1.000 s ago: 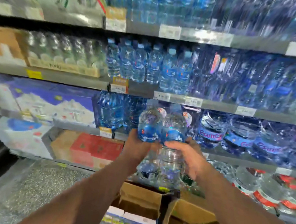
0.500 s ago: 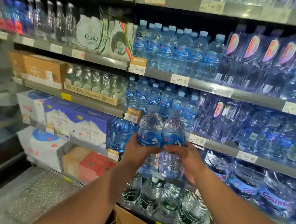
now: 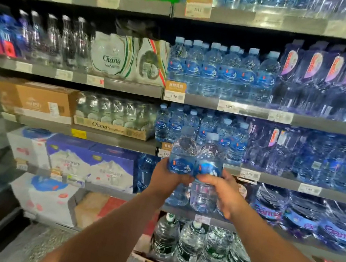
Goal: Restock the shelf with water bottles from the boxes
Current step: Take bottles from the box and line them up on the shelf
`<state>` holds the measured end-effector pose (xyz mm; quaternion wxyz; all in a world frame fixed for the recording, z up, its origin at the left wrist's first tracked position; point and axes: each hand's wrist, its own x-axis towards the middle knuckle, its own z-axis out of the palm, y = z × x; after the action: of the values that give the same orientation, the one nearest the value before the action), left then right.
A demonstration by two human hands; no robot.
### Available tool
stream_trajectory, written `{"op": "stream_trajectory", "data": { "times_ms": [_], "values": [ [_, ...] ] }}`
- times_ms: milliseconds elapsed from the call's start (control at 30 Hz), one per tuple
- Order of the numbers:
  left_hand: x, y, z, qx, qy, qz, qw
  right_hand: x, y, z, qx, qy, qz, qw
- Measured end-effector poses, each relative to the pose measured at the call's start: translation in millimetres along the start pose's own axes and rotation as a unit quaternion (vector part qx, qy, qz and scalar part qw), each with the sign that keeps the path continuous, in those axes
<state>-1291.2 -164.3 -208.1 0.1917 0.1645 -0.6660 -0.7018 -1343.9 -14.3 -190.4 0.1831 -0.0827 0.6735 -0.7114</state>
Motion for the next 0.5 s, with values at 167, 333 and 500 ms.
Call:
{"op": "stream_trajectory", "data": {
  "times_ms": [167, 333, 500],
  "values": [
    [30.2, -3.6, -16.9, 0.028, -0.034, -0.005, 0.999, 22.7, 4.4, 20.7, 0.001, 0.028, 0.004, 1.000],
    [73.6, -13.0, -11.5, 0.056, -0.044, -0.022, 0.997, 60.7, 5.7, 18.2, -0.029, 0.027, 0.018, 0.999],
    [120.4, -13.8, 5.3, 0.078, -0.041, -0.042, 0.995, 119.3, -1.5, 6.0, -0.040, 0.032, 0.031, 0.998]
  ]
}}
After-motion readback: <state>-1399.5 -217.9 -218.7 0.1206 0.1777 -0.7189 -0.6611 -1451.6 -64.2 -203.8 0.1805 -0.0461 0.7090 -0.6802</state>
